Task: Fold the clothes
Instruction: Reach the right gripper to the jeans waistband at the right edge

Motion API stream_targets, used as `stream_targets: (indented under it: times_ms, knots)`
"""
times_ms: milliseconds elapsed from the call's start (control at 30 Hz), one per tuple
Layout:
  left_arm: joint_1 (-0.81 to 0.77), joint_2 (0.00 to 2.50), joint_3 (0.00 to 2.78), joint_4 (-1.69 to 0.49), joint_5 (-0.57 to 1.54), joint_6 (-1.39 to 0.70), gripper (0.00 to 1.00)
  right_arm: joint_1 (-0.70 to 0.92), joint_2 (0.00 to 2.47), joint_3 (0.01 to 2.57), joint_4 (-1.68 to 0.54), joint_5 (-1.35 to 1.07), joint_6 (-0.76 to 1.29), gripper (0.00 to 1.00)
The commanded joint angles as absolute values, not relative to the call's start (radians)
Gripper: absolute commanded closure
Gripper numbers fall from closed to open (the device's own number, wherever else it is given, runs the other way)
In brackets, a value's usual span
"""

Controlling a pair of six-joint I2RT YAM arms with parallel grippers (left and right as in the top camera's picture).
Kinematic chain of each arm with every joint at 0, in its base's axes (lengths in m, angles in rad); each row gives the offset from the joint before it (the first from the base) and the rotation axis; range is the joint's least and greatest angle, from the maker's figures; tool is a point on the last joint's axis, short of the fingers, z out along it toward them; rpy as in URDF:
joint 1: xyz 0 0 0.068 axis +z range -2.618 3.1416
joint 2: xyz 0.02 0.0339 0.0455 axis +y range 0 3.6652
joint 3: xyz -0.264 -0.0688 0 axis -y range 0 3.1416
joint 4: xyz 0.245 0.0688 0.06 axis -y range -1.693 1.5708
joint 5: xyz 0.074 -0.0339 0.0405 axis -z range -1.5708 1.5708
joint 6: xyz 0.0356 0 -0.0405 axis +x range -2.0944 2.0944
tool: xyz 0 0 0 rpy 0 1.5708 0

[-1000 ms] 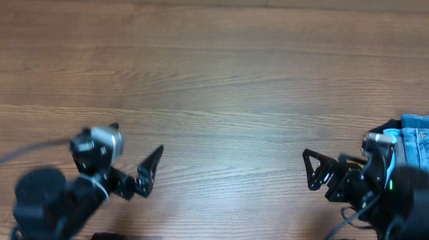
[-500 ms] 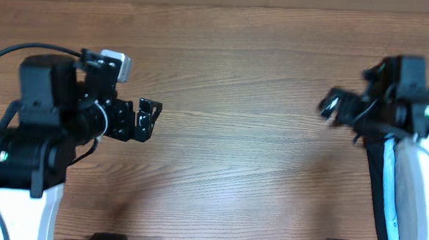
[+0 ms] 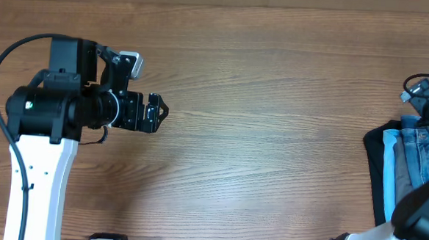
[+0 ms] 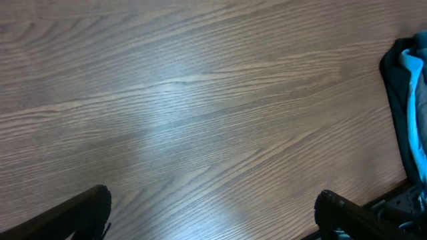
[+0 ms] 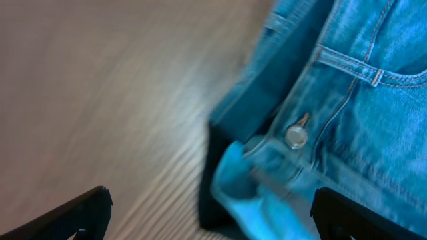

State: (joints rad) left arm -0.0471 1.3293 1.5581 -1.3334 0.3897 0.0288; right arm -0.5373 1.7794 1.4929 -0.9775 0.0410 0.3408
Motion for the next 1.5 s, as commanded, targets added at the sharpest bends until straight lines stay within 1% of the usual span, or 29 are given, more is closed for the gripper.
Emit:
stream_targets:
  times_ms: [0, 100, 167, 267, 567, 700, 733, 800, 900, 967, 1067, 1167, 1233, 1267, 1467]
  knots:
    - [-0.051, 1.369, 1.581, -1.331, 0.412, 0.045, 0.0, -0.534, 1.862, 1.511, -0.954, 0.135, 0.349, 0.01]
    - [-0.051, 1.393, 1.581, -1.329, 0.412, 0.046, 0.0, -0.528, 1.917, 1.512, -0.938, 0.171, 0.349, 0.01]
    - [-0.051, 1.409, 1.581, -1.327, 0.412, 0.046, 0.0, -0.521, 1.946, 1.511, -0.94, 0.236, 0.349, 0.04]
    - [-0.051, 1.43, 1.581, -1.328, 0.413, 0.045, 0.0, -0.511, 1.988, 1.511, -0.942, 0.332, 0.368, 0.04]
    - [-0.051, 1.448, 1.581, -1.324, 0.413, 0.046, 0.0, -0.478, 2.028, 1.503, -0.955, 0.342, 0.368, 0.06]
    - [-0.051, 1.448, 1.581, -1.33, 0.413, 0.045, 0.0, -0.462, 2.039, 1.502, -0.955, 0.496, 0.379, 0.1]
    - [-0.051, 1.448, 1.581, -1.332, 0.413, 0.046, 0.0, -0.462, 2.051, 1.497, -0.962, 0.53, 0.397, 0.15]
    - [-0.051, 1.448, 1.581, -1.329, 0.413, 0.046, 0.0, -0.461, 2.073, 1.497, -0.988, 0.574, 0.419, 0.16]
    - [-0.051, 1.448, 1.581, -1.324, 0.417, 0.045, 0.0, -0.461, 2.099, 1.497, -1.002, 0.575, 0.443, 0.16]
    - [-0.051, 1.448, 1.581, -1.324, 0.419, 0.045, 0.0, -0.459, 2.101, 1.497, -1.0, 0.575, 0.443, 0.18]
    - [-0.051, 1.448, 1.581, -1.324, 0.419, 0.045, 0.0, -0.459, 2.101, 1.5, -1.0, 0.574, 0.443, 0.39]
    - [-0.051, 1.448, 1.581, -1.328, 0.42, 0.045, 0.0, -0.465, 2.096, 1.524, -1.015, 0.508, 0.443, 0.77]
    - [-0.051, 1.448, 1.581, -1.332, 0.42, 0.045, 0.0, -0.467, 2.092, 1.549, -1.035, 0.502, 0.444, 0.91]
    - [-0.051, 1.448, 1.581, -1.333, 0.42, 0.045, 0.0, -0.468, 2.086, 1.567, -1.048, 0.497, 0.444, 0.96]
    - [-0.053, 1.448, 1.581, -1.34, 0.44, 0.045, 0.0, -0.467, 1.979, 1.725, -1.139, 0.458, 0.446, 0.96]
